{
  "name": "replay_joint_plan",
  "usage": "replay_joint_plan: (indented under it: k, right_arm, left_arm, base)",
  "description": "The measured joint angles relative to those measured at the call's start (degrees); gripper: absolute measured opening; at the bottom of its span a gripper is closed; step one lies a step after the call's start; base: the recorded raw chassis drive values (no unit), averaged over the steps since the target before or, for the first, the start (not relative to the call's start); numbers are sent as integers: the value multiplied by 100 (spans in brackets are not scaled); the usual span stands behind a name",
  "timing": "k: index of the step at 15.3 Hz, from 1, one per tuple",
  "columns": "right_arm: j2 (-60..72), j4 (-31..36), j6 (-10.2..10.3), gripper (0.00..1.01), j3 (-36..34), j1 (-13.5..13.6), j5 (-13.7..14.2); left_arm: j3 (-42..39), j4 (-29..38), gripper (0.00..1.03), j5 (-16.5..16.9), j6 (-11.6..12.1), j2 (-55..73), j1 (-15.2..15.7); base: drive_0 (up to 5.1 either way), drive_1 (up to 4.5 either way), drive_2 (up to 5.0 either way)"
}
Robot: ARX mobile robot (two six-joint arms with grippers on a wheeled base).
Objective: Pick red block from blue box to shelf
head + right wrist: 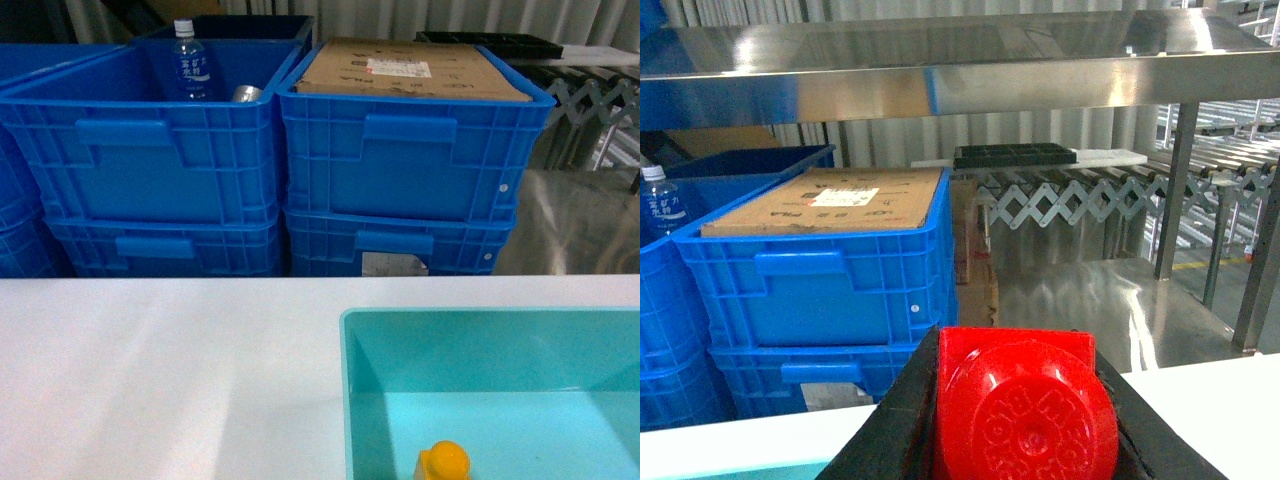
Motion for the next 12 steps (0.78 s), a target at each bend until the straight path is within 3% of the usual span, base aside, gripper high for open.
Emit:
replay_joint_plan:
  k: [12]
  right_arm:
    - [0, 0, 0, 28, 0, 2, 0]
  left_arm:
    - [0, -2, 98, -2, 0, 0, 0]
  base:
    - [-140, -140, -140]
